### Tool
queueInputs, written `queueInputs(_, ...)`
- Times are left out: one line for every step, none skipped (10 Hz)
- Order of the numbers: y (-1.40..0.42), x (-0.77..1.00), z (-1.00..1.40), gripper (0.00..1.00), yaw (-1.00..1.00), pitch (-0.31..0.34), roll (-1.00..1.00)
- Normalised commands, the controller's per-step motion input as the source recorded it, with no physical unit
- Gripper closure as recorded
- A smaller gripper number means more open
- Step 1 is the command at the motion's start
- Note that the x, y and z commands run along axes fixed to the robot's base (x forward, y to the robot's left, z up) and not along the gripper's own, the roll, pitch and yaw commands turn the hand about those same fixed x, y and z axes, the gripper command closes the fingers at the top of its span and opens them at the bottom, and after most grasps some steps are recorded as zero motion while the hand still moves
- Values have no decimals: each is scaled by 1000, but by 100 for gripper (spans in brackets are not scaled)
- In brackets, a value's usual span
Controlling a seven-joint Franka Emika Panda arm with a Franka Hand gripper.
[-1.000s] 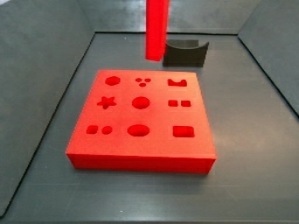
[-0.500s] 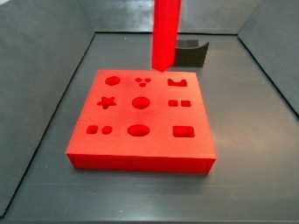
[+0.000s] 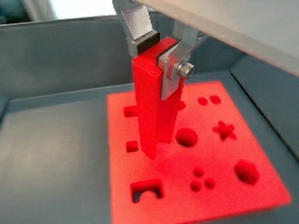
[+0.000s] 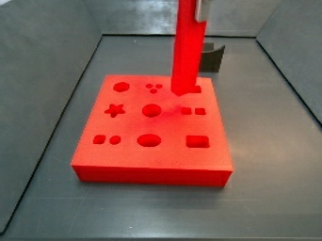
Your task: Insert the arch object.
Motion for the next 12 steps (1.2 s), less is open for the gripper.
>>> queueInputs(34, 146, -337, 100, -1000, -39, 0)
queueInputs(31, 120, -320, 100, -1000, -46, 0)
queueInputs(37, 66, -260, 100, -1000, -67, 0)
queueInputs(29, 54, -226, 100, -1000, -69, 0)
queueInputs(0, 34, -120, 100, -1000, -60, 0)
queueInputs(0, 23, 0, 100, -1000, -50, 0)
queueInputs(0, 31, 0, 100, -1000, -51, -10)
queueInputs(0, 37, 63, 100, -1000, -50, -3)
queueInputs(0, 49, 146, 100, -1000, -41, -13)
queueInputs(106, 0, 363, 100, -800, -10, -43)
queueInputs(309, -114, 111, 100, -126, -67, -197)
queueInputs(477, 0, 109, 100, 0, 0, -193)
